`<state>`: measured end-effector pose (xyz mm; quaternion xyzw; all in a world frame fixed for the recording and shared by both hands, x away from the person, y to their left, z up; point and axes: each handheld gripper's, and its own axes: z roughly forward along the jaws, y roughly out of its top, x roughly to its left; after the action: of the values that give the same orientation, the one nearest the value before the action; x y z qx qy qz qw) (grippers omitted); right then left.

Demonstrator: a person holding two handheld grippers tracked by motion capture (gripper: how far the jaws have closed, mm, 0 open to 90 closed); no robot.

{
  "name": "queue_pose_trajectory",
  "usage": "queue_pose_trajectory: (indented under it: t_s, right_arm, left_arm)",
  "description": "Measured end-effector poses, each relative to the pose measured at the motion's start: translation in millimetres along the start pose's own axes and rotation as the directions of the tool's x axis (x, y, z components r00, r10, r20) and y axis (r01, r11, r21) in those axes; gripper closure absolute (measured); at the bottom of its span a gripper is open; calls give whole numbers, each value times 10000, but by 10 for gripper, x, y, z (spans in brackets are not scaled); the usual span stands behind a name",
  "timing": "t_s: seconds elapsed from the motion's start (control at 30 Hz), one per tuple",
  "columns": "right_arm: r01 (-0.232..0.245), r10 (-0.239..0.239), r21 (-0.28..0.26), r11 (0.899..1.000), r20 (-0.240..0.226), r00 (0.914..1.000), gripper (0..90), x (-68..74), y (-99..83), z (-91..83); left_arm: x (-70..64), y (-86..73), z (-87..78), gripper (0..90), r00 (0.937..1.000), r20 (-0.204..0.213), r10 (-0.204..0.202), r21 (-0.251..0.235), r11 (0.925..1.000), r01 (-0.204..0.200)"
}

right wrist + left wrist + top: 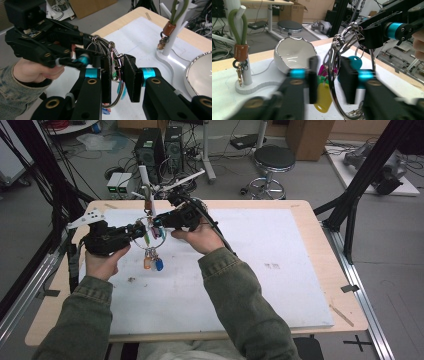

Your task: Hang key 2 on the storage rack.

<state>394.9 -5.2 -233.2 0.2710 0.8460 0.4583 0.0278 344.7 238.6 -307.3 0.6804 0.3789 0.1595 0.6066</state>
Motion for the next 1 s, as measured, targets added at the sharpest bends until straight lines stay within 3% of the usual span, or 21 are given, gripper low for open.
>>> queue_pose_trajectory:
  t_s: [0.07, 0.27, 0.37, 0.53, 0.77, 0.87, 0.9, 1.0]
  right_arm:
    - [-5, 5, 36, 10000, 4, 10000, 775, 16, 0, 9]
    - [-52, 52, 23, 10000, 25, 10000, 770, -3, -6, 11]
    - [-184, 184, -28, 9998, -22, 9998, 743, -24, -21, 11]
    - [-433, 447, -320, 9985, 425, 9981, 560, -86, -52, -48]
    - [-692, 726, -401, 9968, 906, 9932, 287, -180, -106, -137]
    - [-833, 874, -490, 9953, 884, 9922, 180, -219, -142, -186]
    - [-857, 911, -677, 9940, 818, 9925, 129, -240, -164, -206]
    - [-1023, 1110, -1221, 9872, 663, 9916, 83, -325, -253, -283]
  left_arm:
    - [-17, 6, 2, 791, 9998, -98, 165, 108, 9998, -164]
    - [-34, 17, 10, 797, 9999, -130, 103, 194, 9998, -101]
    - [-55, 35, 15, 798, 9988, -270, 406, 275, 9988, -399]
    - [-48, 36, 23, 797, 9965, -453, 698, 465, 9966, -677]
    - [-16, 52, 15, 797, 9964, -635, 562, 307, 9981, -543]
    - [9, 61, 3, 797, 9959, -716, 549, 301, 9981, -528]
    - [16, 61, 1, 797, 9957, -762, 522, 273, 9984, -502]
    - [36, 60, 0, 797, 9955, -783, 537, 320, 9982, -514]
